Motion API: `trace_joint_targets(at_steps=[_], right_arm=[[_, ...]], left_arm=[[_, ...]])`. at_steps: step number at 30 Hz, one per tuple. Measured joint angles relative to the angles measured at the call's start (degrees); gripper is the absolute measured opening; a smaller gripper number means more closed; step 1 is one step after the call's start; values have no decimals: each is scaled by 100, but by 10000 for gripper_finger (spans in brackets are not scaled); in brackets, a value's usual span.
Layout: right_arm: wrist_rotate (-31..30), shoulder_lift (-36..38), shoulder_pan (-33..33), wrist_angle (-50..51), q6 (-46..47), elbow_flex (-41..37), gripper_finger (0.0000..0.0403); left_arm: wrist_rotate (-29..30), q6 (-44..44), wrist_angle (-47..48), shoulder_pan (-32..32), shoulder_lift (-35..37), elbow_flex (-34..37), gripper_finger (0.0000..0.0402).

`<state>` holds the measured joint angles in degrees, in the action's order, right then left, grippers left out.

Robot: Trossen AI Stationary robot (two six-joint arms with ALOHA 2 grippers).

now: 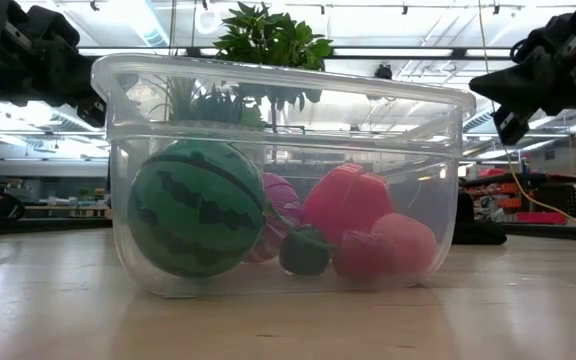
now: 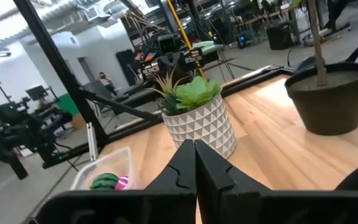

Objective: Pick and placing Produce into tupperware
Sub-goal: Return to Home Position

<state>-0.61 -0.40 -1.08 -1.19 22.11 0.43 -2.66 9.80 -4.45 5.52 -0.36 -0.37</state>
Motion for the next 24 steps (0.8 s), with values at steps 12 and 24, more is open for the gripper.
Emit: trace_joint_targets(at_steps=[12, 24], right_arm=[[60, -87, 0, -8, -1028, 0, 0], [132, -579, 4, -40, -1434, 2, 0]], left_arm=[[0, -2, 0, -1, 0, 0, 38], [0, -2, 0, 0, 0, -1, 32]])
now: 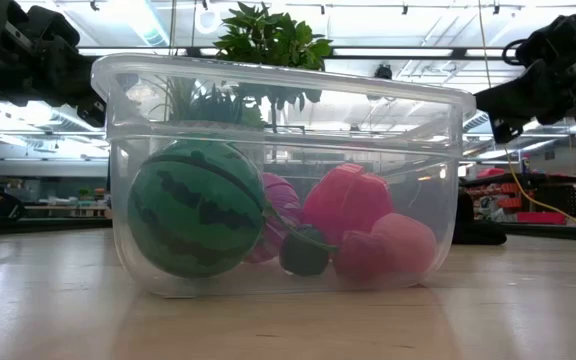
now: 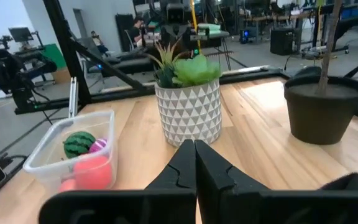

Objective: Pick and placing Produce into tupperware
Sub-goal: Return to Home Position

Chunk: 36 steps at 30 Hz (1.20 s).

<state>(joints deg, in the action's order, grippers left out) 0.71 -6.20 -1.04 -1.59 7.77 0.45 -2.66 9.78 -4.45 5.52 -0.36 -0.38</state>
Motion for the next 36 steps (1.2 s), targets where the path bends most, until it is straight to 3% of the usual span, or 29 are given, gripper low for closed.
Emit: trace_joint_targets(at_steps=[7, 18, 36], right_arm=[[0, 4, 0, -480, -36, 2, 0], [1, 2, 0, -431, 454, 2, 15], [0, -2, 0, -424, 451, 2, 27]], left_arm=[[0, 2, 0, 0, 0, 2, 40], [-2, 1, 0, -1, 0, 0, 28], [0, 2, 0, -2, 0, 0, 32]])
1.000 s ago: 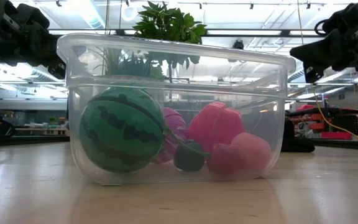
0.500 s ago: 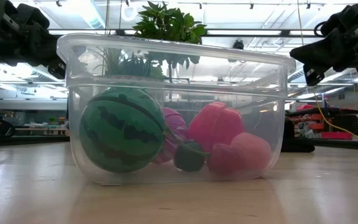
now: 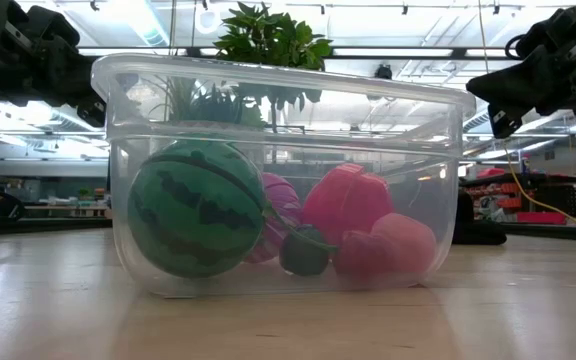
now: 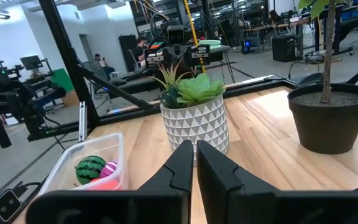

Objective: Pick and placing Produce into tupperware
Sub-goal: Return to Home Position

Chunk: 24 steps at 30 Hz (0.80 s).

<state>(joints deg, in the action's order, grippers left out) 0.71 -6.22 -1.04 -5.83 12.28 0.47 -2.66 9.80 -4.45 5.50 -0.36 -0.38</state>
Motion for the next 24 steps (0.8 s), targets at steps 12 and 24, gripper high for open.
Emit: trace_joint_targets(at_steps=[12, 24], right_arm=[[0, 0, 0, 1, -1, 0, 28], [0, 0, 0, 0, 0, 0, 28]], left_arm=[[0, 0, 0, 1, 0, 1, 38], [-1, 0, 0, 1, 0, 2, 30]])
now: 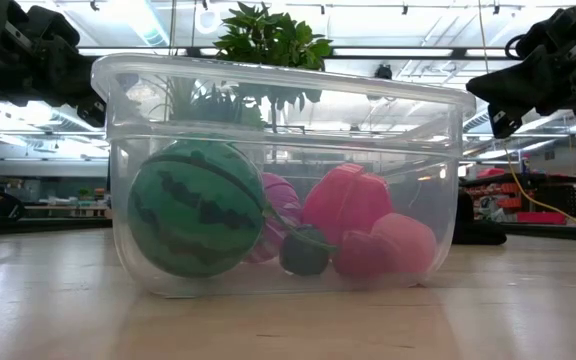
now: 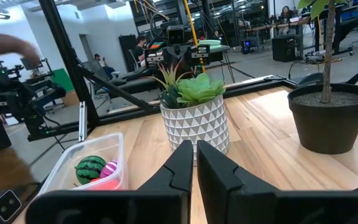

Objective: Pick and placing Produce into tupperware
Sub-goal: Return to Home Position

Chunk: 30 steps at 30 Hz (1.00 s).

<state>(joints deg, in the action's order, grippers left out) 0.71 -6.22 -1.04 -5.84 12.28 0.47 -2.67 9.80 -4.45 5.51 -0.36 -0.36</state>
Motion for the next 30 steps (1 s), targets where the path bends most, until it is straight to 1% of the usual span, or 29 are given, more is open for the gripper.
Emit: trace_joint_targets(at_steps=[4, 13, 24, 30], right_arm=[[0, 0, 0, 1, -1, 0, 27], [0, 0, 0, 0, 1, 0, 28], [0, 0, 0, 0, -1, 0, 29], [0, 0, 0, -1, -1, 0, 27]], left_arm=[[0, -2, 0, 1, 0, 0, 28], [0, -1, 0, 1, 0, -1, 40], [0, -2, 0, 1, 0, 0, 28], [1, 0, 0, 1, 1, -1, 34]])
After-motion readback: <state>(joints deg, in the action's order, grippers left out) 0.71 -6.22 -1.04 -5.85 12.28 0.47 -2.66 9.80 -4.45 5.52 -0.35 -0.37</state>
